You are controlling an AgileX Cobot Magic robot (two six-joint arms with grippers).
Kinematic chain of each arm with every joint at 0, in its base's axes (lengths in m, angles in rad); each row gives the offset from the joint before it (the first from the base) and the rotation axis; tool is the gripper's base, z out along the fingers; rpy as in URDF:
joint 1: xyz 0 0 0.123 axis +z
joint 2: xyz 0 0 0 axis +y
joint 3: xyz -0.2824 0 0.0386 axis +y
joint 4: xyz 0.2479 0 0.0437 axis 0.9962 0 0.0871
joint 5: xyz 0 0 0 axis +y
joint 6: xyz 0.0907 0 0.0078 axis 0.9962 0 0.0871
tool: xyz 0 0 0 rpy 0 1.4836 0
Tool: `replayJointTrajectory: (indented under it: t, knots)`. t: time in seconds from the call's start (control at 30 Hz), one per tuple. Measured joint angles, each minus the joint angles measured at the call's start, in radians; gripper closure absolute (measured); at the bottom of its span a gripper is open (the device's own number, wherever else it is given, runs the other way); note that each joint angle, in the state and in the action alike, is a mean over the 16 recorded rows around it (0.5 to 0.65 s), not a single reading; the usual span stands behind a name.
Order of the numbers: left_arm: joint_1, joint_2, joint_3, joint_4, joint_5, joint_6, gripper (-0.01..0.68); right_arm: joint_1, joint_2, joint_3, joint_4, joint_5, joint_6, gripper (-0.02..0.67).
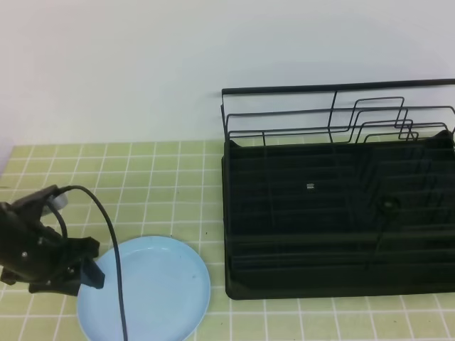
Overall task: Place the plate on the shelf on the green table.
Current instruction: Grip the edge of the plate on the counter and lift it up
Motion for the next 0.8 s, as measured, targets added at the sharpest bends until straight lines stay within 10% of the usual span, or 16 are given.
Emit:
replayJointTrajectory:
  t: [0.8]
  knots:
    - [-0.001,-0.020,-0.044,-0.061,-0.037,0.070,0.666,0.000,0.000,0.000,0.014,0.008,-0.006,0.651]
